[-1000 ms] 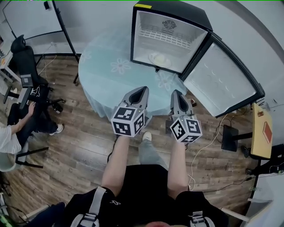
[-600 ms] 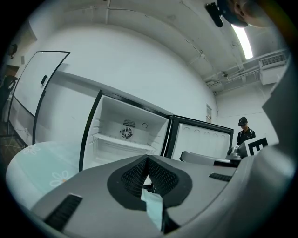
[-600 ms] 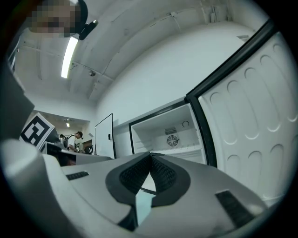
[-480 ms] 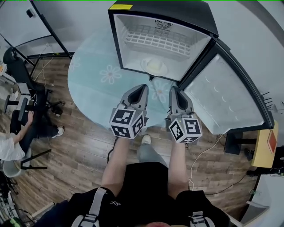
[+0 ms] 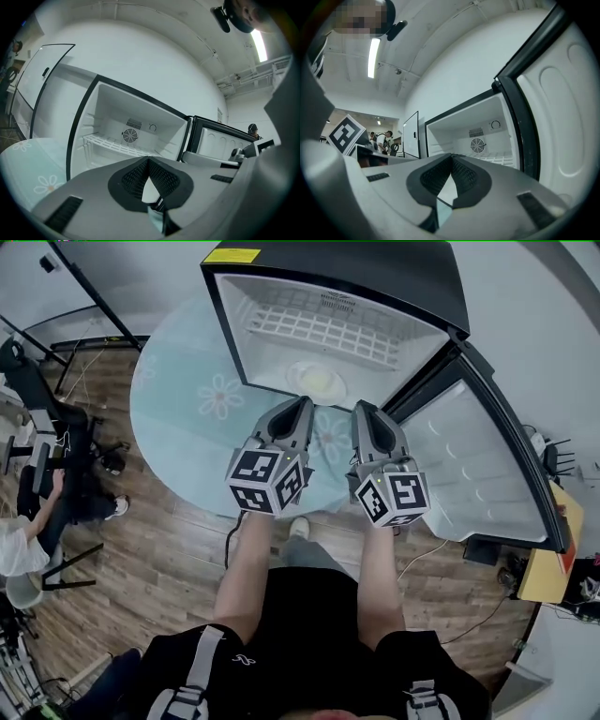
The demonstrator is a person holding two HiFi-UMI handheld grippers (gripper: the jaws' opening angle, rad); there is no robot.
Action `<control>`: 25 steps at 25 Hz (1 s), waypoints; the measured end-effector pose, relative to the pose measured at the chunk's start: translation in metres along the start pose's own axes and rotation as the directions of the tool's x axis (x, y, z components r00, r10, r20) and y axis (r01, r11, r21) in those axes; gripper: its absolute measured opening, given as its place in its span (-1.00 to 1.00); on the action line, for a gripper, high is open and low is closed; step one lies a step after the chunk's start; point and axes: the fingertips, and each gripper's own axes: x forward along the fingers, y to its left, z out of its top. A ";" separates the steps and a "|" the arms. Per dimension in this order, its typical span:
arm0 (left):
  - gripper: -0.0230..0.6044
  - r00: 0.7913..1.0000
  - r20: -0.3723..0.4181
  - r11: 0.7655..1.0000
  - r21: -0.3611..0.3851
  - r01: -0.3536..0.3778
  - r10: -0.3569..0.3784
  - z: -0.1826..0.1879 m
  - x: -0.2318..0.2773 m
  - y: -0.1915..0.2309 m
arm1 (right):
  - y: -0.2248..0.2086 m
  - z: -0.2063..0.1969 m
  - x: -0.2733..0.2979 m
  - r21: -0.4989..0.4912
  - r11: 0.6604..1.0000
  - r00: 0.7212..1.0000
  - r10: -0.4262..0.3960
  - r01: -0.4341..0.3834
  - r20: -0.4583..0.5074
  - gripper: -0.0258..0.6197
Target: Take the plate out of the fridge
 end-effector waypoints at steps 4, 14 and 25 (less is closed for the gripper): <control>-0.93 1.000 -0.010 1.000 0.016 -0.006 0.006 -0.001 0.004 0.000 | -0.003 -0.003 0.004 0.014 1.000 1.000 0.003 -0.003 -0.008 -0.92; -0.93 0.998 -0.048 0.999 -0.006 -0.038 0.038 0.000 0.011 0.026 | -0.007 -0.012 0.021 0.056 0.998 0.999 -0.016 0.019 -0.041 -0.92; -0.93 0.993 -0.119 0.994 -0.110 -0.018 0.005 -0.030 0.040 0.059 | -0.023 -0.048 0.045 0.137 0.988 0.994 -0.052 0.066 -0.099 -0.92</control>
